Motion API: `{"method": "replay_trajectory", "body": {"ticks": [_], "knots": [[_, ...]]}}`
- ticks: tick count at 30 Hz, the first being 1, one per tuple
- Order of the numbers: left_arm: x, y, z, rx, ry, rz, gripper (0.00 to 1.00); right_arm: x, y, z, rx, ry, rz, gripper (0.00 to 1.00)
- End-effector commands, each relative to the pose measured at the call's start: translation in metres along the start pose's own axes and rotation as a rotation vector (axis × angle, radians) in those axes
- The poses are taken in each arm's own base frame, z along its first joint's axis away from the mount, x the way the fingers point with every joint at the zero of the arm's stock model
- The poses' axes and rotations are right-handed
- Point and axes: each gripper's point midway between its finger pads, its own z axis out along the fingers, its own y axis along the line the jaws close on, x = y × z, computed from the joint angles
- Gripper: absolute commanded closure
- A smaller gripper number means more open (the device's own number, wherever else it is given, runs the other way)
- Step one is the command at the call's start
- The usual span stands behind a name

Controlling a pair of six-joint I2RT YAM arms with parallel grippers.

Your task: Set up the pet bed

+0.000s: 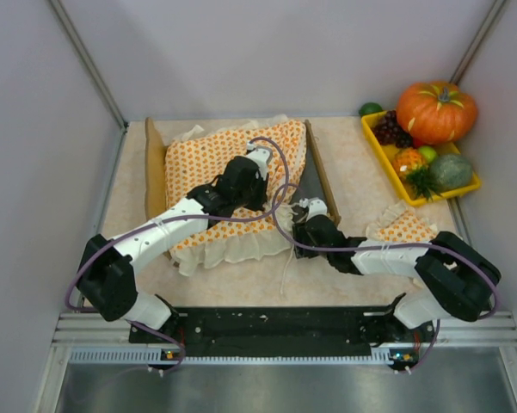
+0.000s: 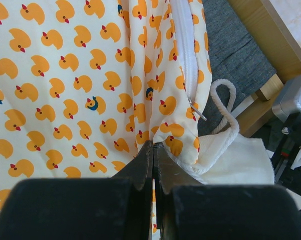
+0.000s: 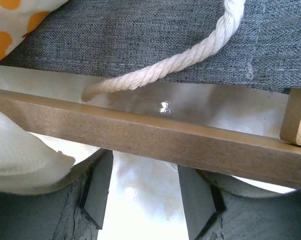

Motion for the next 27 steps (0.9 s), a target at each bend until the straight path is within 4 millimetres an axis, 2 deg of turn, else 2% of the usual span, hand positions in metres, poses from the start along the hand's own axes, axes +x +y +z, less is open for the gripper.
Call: {"method": "replay_trajectory", "body": {"ticks": [1,3,4,6,7,9,11,13,14,17,18,20,21,23,24,25,27], "knots": [[-0.008,-0.002,-0.005,0.014,-0.016,-0.004,1.0,0.029,-0.015,0.004,0.049,0.104,-0.031,0.48],[-0.007,-0.002,-0.004,0.017,-0.016,-0.005,1.0,0.037,-0.019,0.003,0.059,0.123,-0.025,0.6],[-0.008,-0.002,-0.004,0.02,-0.019,-0.007,1.0,0.043,-0.022,0.002,0.069,0.143,-0.027,0.72],[-0.007,-0.003,-0.003,0.022,-0.017,-0.008,1.0,0.05,-0.026,0.001,0.089,0.168,-0.018,0.82],[-0.005,-0.002,-0.003,0.023,-0.014,-0.008,1.0,0.055,-0.028,0.0,0.097,0.186,-0.025,0.92],[-0.006,-0.003,-0.003,0.026,-0.014,-0.009,1.0,0.064,-0.033,-0.002,0.136,0.208,-0.019,1.0],[-0.005,-0.003,-0.003,0.026,-0.013,-0.009,1.0,0.077,-0.04,-0.008,0.172,0.262,-0.016,1.0],[-0.005,-0.003,-0.004,0.024,-0.013,-0.005,1.0,0.082,-0.041,-0.013,0.198,0.284,0.004,1.0],[-0.005,-0.003,-0.005,0.025,-0.015,-0.005,1.0,0.089,-0.042,-0.023,0.211,0.32,0.02,1.0],[-0.004,-0.002,-0.006,0.024,-0.012,-0.005,1.0,0.091,-0.034,-0.041,0.215,0.349,0.085,1.0],[-0.006,-0.005,-0.008,0.037,-0.018,-0.003,1.0,0.094,-0.032,-0.056,0.201,0.362,0.099,1.0],[-0.006,-0.008,-0.008,0.058,-0.018,-0.002,1.0,0.1,-0.028,-0.069,0.187,0.364,0.165,1.0],[-0.006,-0.017,-0.009,0.11,-0.013,-0.001,1.0,0.106,-0.03,-0.082,0.172,0.374,0.191,1.0],[-0.009,-0.027,-0.01,0.161,-0.012,0.005,0.96,0.114,-0.033,-0.095,0.175,0.381,0.254,1.0],[-0.009,-0.032,-0.01,0.187,-0.009,0.006,0.95,0.128,-0.044,-0.106,0.211,0.415,0.261,1.0],[-0.011,-0.043,-0.011,0.248,-0.007,0.01,0.92,0.124,-0.043,-0.113,0.19,0.387,0.287,1.0],[-0.011,-0.051,-0.009,0.286,0.012,-0.004,0.9,0.126,-0.048,-0.121,0.198,0.375,0.319,1.0]]}}
